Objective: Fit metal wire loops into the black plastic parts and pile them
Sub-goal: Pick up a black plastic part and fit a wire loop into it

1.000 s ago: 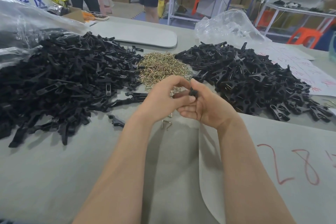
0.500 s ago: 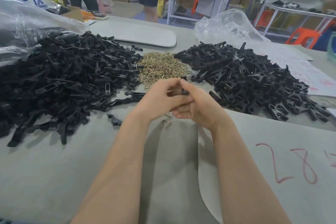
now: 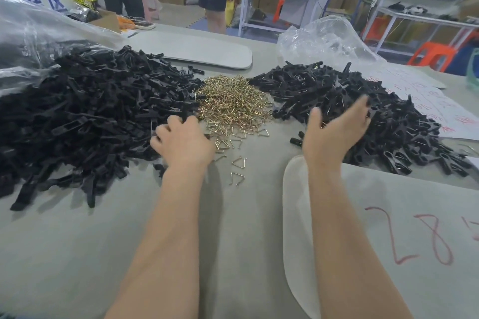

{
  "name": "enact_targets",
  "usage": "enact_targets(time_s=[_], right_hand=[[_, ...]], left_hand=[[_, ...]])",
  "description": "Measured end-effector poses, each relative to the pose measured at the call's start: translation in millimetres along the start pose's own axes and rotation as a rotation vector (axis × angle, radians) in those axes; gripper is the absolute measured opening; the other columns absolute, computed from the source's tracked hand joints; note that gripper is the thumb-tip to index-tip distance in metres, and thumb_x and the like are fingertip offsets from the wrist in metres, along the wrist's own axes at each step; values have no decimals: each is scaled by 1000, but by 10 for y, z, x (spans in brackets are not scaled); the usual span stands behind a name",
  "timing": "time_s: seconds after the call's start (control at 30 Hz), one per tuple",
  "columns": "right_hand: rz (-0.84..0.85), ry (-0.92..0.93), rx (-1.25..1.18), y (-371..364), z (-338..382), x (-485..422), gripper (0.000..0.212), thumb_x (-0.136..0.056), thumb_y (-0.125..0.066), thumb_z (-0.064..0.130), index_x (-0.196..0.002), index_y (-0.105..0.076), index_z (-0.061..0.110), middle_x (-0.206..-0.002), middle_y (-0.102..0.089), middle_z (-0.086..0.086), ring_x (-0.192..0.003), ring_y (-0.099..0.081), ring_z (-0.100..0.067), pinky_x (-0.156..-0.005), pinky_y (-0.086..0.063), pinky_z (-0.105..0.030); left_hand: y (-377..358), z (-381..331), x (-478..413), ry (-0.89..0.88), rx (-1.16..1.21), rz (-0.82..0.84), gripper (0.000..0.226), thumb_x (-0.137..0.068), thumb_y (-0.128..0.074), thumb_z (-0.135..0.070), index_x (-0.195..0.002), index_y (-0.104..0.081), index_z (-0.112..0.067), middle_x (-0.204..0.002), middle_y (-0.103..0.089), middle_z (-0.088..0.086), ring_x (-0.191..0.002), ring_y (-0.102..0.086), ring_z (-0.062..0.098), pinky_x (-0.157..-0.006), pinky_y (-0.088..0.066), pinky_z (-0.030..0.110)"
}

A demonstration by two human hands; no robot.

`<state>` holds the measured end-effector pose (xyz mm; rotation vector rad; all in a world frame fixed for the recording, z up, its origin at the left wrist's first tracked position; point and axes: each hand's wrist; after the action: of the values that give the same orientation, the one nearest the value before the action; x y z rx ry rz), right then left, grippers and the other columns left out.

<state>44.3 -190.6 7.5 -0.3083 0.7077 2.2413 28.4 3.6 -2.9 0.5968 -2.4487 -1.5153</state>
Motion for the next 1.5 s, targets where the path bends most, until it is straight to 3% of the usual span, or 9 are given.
enact_targets(time_s=[0.1, 0.2, 0.37, 0.53, 0.63, 0.83, 1.13, 1.3, 1.5], right_hand=[[116, 126, 240, -150, 68, 172, 77, -89, -57, 25, -151, -12, 19, -159, 0, -14, -145, 5, -34, -114, -6, -54], [199, 264, 234, -217, 103, 249, 59, -90, -55, 27, -145, -35, 18, -156, -18, -12, -145, -4, -31, -115, -6, -42], [556, 421, -89, -262, 217, 383, 33, -92, -54, 10, -124, -60, 7, -129, -57, -8, -124, -48, -19, -100, -24, -12], [826, 280, -185, -290, 220, 367, 35, -96, -48, 9, -130, -54, 8, -125, -61, -8, -115, -57, -21, -103, -42, -39], [801, 124, -302, -272, 196, 322, 30, -92, -53, 4, -122, -58, 5, -104, -66, -12, -98, -63, -24, -94, -50, -43], [845, -122, -545, -220, 169, 285, 29, -92, -54, -1, -120, -58, 0, -96, -64, -7, -83, -63, -7, -79, -55, -17], [827, -325, -759, -208, 185, 287, 15, -90, -58, 1, -105, -58, 2, -99, -65, -17, -85, -66, -19, -80, -56, -23], [806, -376, -872, -211, 192, 278, 6, -91, -59, 5, -92, -60, 10, -85, -70, -11, -77, -69, -15, -74, -56, -23], [703, -309, -781, -264, 187, 315, 24, -89, -63, 8, -109, -52, 13, -91, -67, -15, -79, -68, -21, -78, -58, -28]], left_hand=[[-34, 27, -10, -21, -60, 73, 43, -87, -55, -14, -129, -51, -22, -132, -47, 9, -124, -42, 33, -100, -32, 44], [-69, 31, -41, -72, 23, 51, 40, -84, -52, -4, -121, -57, -17, -123, -55, 10, -114, -51, 31, -89, -42, 39], [-69, -58, -32, -210, 386, 47, 33, -87, -56, -3, -114, -65, -19, -114, -64, 2, -101, -59, 21, -88, -48, 30], [-65, -180, 38, -454, 649, 94, 22, -85, -63, -7, -99, -64, -24, -92, -63, -13, -80, -59, 0, -69, -40, 2], [-105, -206, 72, -486, 697, 107, 21, -84, -64, -6, -96, -61, -22, -89, -61, -13, -81, -60, 4, -69, -41, 2], [-111, -225, 54, -453, 782, 170, 19, -85, -64, -4, -95, -61, -20, -87, -62, -11, -79, -60, 0, -78, -48, 12], [-77, -232, 58, -291, 1042, 281, 20, -89, -62, -8, -106, -63, -19, -104, -68, -1, -89, -62, 7, -82, -48, 17], [-52, -270, 82, -104, 1350, 390, 13, -96, -53, -9, -100, -64, -12, -86, -66, 1, -79, -63, 11, -80, -54, 23], [-103, -271, 55, -71, 1252, 320, 11, -90, -57, 0, -94, -66, -7, -65, -63, -5, -62, -63, 7, -68, -54, 19]])
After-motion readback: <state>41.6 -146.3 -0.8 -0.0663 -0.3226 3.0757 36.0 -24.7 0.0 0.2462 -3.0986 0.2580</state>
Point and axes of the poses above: each hand's wrist, its own x-axis away from the middle knuckle, its own y-axis out of the back of the hand, z = x × y
